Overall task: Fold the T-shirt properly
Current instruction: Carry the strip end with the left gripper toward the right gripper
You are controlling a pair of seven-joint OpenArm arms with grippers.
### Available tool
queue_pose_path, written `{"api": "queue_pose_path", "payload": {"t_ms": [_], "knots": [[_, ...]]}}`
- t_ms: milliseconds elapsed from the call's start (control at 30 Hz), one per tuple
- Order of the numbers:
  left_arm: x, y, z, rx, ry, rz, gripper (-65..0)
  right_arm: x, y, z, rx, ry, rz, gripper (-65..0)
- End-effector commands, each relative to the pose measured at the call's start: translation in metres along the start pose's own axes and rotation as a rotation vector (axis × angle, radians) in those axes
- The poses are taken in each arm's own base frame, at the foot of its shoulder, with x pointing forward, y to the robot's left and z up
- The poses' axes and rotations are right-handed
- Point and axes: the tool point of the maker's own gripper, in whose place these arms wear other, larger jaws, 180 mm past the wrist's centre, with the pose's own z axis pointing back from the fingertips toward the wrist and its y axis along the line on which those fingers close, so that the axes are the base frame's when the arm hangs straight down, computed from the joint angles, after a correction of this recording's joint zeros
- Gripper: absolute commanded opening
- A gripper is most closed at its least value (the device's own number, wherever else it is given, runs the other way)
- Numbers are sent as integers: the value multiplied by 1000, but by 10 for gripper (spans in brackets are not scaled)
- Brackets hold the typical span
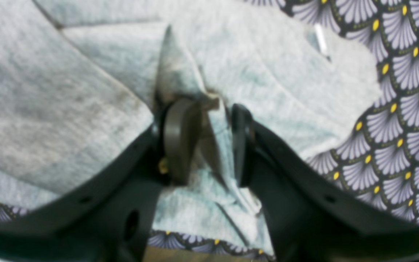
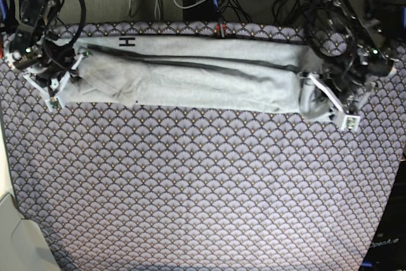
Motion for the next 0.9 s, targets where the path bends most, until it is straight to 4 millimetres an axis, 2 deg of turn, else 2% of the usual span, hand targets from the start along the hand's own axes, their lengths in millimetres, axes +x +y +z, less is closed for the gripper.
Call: {"api": "queue_pose_path", "payload": {"t_ms": [0, 200, 400, 733, 867], "knots": [[14, -8, 2, -15, -48, 10, -647, 10, -7, 5, -17, -31, 6, -447], [27, -68, -5, -135, -64, 1, -647, 9, -8, 5, -19, -29, 8, -447], [32, -128, -9, -263, -56, -29, -647, 9, -8, 5, -20, -26, 10, -447], [33, -178, -6, -364, -51, -105, -647, 9, -9, 5, -22, -25, 12, -447], [23, -196, -15, -409, -4, -139, -647, 8, -9, 5, -22, -24, 12, -447]]}}
